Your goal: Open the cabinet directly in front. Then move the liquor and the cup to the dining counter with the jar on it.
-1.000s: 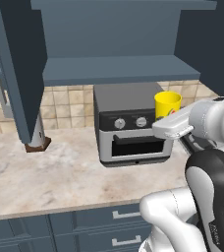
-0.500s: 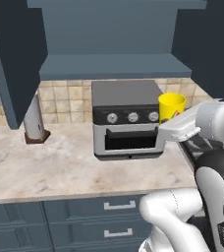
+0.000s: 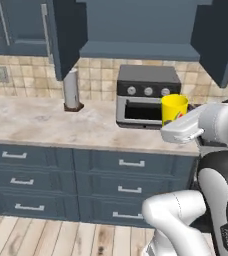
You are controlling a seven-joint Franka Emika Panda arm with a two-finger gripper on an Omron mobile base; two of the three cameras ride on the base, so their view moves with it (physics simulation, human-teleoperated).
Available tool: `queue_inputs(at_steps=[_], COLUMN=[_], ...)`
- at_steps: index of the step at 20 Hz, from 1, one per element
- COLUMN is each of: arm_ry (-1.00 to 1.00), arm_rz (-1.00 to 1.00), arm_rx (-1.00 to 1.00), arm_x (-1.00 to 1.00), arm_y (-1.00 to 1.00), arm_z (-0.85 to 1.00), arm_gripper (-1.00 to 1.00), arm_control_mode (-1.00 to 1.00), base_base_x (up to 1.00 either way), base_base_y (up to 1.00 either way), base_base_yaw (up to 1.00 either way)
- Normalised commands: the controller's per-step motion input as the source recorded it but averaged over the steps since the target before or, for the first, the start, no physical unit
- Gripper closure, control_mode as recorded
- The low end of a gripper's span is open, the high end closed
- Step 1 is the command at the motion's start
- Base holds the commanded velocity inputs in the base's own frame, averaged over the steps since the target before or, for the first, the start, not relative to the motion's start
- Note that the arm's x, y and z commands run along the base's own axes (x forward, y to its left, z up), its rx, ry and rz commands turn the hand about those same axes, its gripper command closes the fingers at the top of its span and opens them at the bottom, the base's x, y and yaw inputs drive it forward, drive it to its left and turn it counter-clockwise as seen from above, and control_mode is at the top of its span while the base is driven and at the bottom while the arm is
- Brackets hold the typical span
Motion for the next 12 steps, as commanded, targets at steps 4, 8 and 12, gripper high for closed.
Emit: queue_inputs(at_steps=[4, 8, 12], arm_ry=[0.0, 0.0, 0.0], arm_rz=[0.0, 0.0, 0.0], arm_rx=[0.0, 0.0, 0.0], arm_x=[0.0, 0.0, 0.0], arm_y=[0.0, 0.0, 0.0], arm_z=[0.0, 0.0, 0.0], arm_gripper=[1.0, 1.0, 1.0], arm_control_mode=[1.0, 1.0, 1.0], base_base_x=[-0.79, -0.55, -0.62], base_base_y=[-0.22, -0.26, -0.31], base_base_yaw=[0.7, 0.83, 0.8])
